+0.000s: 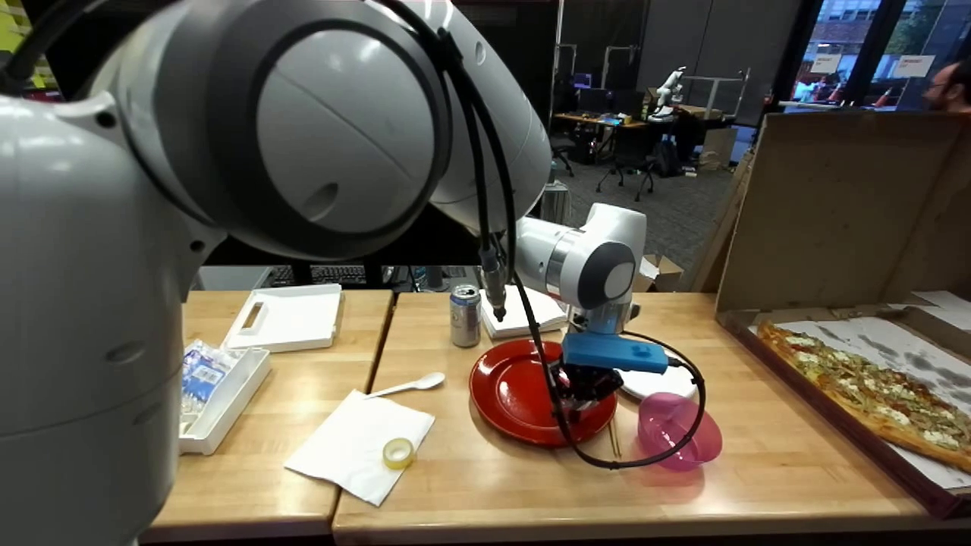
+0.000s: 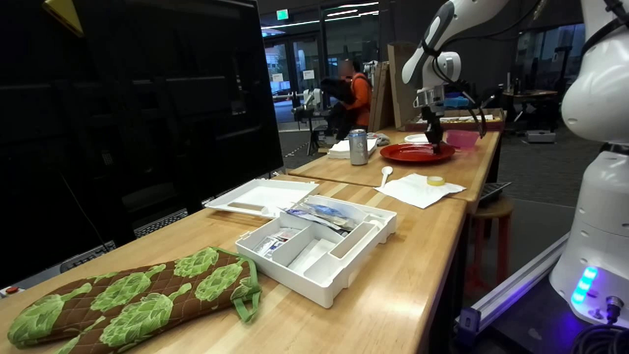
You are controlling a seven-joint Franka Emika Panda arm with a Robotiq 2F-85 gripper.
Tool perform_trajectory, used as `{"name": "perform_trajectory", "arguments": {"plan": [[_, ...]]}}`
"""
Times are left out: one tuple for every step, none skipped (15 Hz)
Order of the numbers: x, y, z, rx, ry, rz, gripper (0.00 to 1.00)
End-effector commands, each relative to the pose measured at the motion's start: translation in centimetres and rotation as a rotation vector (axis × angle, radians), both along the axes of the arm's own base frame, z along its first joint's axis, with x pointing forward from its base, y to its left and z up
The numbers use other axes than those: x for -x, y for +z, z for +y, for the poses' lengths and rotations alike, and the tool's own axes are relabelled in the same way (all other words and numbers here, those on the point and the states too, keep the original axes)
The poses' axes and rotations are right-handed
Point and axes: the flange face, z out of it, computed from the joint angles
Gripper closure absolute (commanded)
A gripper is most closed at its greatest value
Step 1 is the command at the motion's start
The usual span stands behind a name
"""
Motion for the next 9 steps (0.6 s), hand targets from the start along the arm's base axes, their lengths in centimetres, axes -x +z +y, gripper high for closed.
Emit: {"name": "perform_trajectory", "arguments": {"plan": [[0.6,0.1,-1.7,0.006,-0.025,0.029,1.0],[0.7,0.1,-2.1,0.004,-0.034,0.033,1.0],[1.0,-0.1,-2.6,0.0,-0.045,0.042,1.0],[1.2,-0.2,-3.0,-0.003,-0.053,0.049,1.0],[1.6,-0.3,-3.5,-0.005,-0.061,0.056,1.0],[1.9,-0.4,-3.8,-0.009,-0.068,0.06,1.0],[2.3,-0.3,-4.2,-0.01,-0.073,0.061,1.0],[2.6,-0.4,-4.4,-0.01,-0.079,0.063,1.0],[2.9,-0.4,-4.8,-0.009,-0.086,0.065,1.0]]}}
